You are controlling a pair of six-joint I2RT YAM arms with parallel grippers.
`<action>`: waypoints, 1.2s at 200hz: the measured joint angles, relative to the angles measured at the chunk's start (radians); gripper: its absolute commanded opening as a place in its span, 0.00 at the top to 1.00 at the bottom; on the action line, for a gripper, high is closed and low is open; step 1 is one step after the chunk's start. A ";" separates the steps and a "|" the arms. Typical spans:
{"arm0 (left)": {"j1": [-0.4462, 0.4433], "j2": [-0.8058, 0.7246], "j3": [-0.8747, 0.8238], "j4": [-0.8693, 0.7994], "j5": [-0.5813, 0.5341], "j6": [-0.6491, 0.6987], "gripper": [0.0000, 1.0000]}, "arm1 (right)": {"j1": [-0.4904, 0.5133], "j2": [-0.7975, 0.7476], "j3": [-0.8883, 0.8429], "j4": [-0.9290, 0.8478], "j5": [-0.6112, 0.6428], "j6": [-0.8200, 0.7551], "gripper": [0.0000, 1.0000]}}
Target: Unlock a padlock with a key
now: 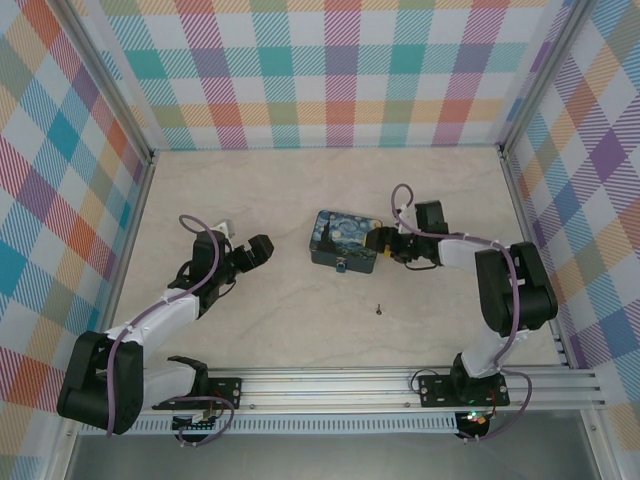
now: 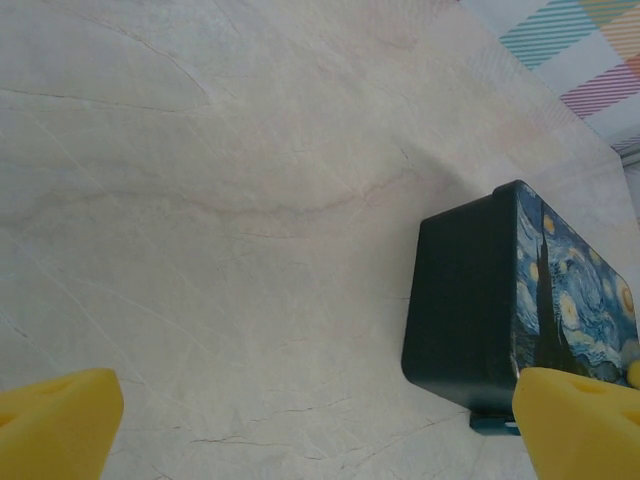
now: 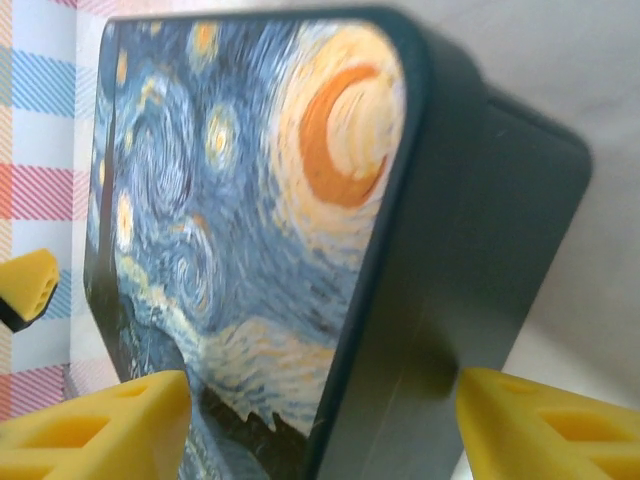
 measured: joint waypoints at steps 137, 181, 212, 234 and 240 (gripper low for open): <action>-0.083 -0.028 0.000 0.056 0.035 -0.008 0.00 | 0.082 -0.494 -0.137 -0.385 0.272 -0.008 0.34; -0.095 -0.028 0.000 0.079 0.033 -0.011 0.00 | 0.192 -0.481 -0.204 -0.509 0.350 0.058 0.37; -0.097 -0.028 0.000 0.079 0.033 -0.011 0.00 | 0.259 -0.409 -0.200 -0.509 0.373 0.066 0.41; -0.098 -0.028 0.000 0.079 0.032 -0.011 0.00 | 0.290 -0.357 -0.184 -0.510 0.387 0.066 0.42; -0.098 -0.028 0.000 0.079 0.032 -0.011 0.00 | 0.296 -0.344 -0.178 -0.510 0.390 0.066 0.42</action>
